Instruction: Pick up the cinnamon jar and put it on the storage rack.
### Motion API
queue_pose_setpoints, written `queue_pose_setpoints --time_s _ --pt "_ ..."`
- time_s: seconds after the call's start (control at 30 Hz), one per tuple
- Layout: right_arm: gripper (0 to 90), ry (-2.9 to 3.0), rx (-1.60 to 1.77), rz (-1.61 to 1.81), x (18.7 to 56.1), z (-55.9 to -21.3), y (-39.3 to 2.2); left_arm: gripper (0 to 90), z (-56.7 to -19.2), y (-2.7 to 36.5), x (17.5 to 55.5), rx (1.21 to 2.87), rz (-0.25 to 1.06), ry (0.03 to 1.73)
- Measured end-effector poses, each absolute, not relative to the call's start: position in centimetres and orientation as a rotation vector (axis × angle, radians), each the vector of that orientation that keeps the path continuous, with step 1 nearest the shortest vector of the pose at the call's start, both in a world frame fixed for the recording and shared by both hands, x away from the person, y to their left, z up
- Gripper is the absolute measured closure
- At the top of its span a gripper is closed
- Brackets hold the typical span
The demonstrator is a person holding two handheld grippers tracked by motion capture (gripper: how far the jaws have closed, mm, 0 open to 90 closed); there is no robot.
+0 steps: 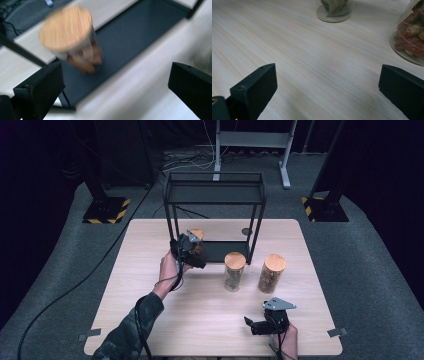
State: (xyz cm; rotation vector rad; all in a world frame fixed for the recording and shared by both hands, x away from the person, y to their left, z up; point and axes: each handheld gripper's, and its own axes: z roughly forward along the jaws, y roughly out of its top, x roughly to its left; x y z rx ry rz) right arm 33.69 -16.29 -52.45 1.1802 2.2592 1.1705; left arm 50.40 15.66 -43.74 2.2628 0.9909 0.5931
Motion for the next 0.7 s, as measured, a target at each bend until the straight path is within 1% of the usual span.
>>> queue_pose_setpoints --time_s 0.2,0.37,0.57,0.63,0.7 --pt "1.3 2.26 1.179 1.169 33.7 -52.4 -16.3 0.0 -45.3 17.3 48.4 2.288 0.559 0.996" --pt "1.3 2.259 1.177 1.168 33.7 -52.5 -16.2 0.0 -47.5 19.2 45.9 2.308 0.523 1.018" --pt "1.3 2.264 1.176 1.163 33.7 -52.5 -16.2 0.0 -50.2 21.0 43.4 2.288 0.439 1.06" --pt "1.3 2.266 1.175 1.16 33.7 -52.5 -16.2 0.0 -51.0 21.5 42.6 2.286 0.449 1.068" --pt "1.3 2.267 1.177 1.159 33.7 -52.5 -16.2 0.0 -51.6 22.1 41.7 2.278 0.432 1.081"
